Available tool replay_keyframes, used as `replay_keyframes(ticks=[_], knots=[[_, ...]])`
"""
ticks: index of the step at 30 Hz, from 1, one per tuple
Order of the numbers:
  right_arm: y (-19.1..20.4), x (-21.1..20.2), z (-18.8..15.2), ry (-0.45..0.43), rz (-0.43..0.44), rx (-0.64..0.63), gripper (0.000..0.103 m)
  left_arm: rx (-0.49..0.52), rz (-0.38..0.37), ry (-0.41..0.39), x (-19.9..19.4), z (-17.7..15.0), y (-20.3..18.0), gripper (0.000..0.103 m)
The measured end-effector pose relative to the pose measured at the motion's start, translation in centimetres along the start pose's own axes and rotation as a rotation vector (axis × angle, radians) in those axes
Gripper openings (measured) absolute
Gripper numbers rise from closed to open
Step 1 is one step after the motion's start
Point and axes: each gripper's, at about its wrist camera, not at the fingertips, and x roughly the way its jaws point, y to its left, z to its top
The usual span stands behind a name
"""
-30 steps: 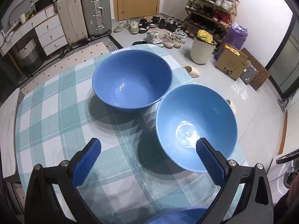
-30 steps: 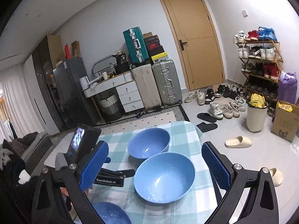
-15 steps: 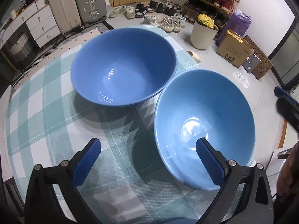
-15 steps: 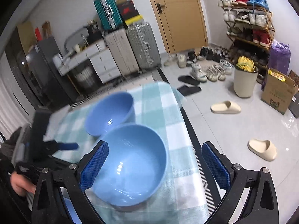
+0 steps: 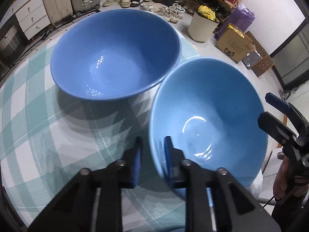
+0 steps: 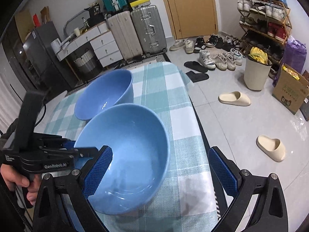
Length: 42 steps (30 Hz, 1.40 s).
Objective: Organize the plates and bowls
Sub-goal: 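Move both grippers to the light blue bowl and close them on opposite rims, then lift the light blue bowl with both grippers and carry it over the placed bowl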
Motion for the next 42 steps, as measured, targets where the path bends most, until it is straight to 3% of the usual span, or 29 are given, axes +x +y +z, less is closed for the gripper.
replay_keyframes(ticks=[10, 21, 28, 38, 42], knots=[[1.1, 1.1, -0.3, 0.039, 0.022, -0.018, 0.095, 0.036, 0.006, 0.004, -0.9, -0.6, -0.2, 0.015], [2.3, 2.2, -0.9, 0.106, 0.084, -0.024, 0.065, 0.048, 0.036, 0.001, -2.0, -2.4, 0.6, 0.015], [3.8, 3.0, -1.3, 0.146, 0.083, -0.055, 0.063, 0.041, 0.036, 0.008, -2.2, -3.3, 1.3, 0.015], [5.2, 4.4, -1.4, 0.205, 0.076, -0.080, 0.029, 0.006, 0.012, 0.002, -2.9, -4.2, 2.5, 0.015], [5.4, 4.7, -1.7, 0.220, 0.061, -0.081, 0.020, -0.005, -0.003, 0.002, -2.9, -4.3, 2.7, 0.015]])
